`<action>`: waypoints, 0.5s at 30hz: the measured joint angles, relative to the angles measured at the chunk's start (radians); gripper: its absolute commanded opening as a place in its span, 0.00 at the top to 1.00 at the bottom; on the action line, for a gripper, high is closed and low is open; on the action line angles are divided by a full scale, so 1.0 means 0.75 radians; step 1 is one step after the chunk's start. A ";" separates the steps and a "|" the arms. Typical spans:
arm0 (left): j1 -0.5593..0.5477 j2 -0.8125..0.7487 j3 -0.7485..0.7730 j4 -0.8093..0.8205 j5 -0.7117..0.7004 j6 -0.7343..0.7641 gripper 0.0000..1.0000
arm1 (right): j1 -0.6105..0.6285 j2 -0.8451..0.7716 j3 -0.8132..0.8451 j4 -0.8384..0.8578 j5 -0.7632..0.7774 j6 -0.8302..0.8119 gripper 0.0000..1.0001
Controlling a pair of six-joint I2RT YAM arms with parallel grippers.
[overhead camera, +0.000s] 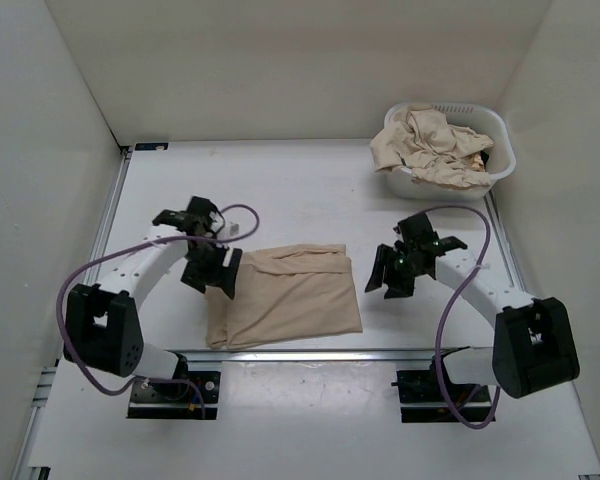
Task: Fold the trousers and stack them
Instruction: Fold the trousers
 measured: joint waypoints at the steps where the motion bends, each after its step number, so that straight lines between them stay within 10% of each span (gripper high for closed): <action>1: 0.070 0.004 0.015 0.012 0.001 0.001 0.10 | 0.000 0.026 0.045 0.017 -0.001 0.002 0.38; 6: 0.308 0.193 0.024 0.079 0.027 0.000 0.10 | 0.003 0.301 0.289 0.156 -0.001 0.026 0.37; 15: 0.292 0.530 0.107 0.100 0.230 -0.013 0.17 | 0.040 0.658 0.437 0.269 -0.004 0.141 0.45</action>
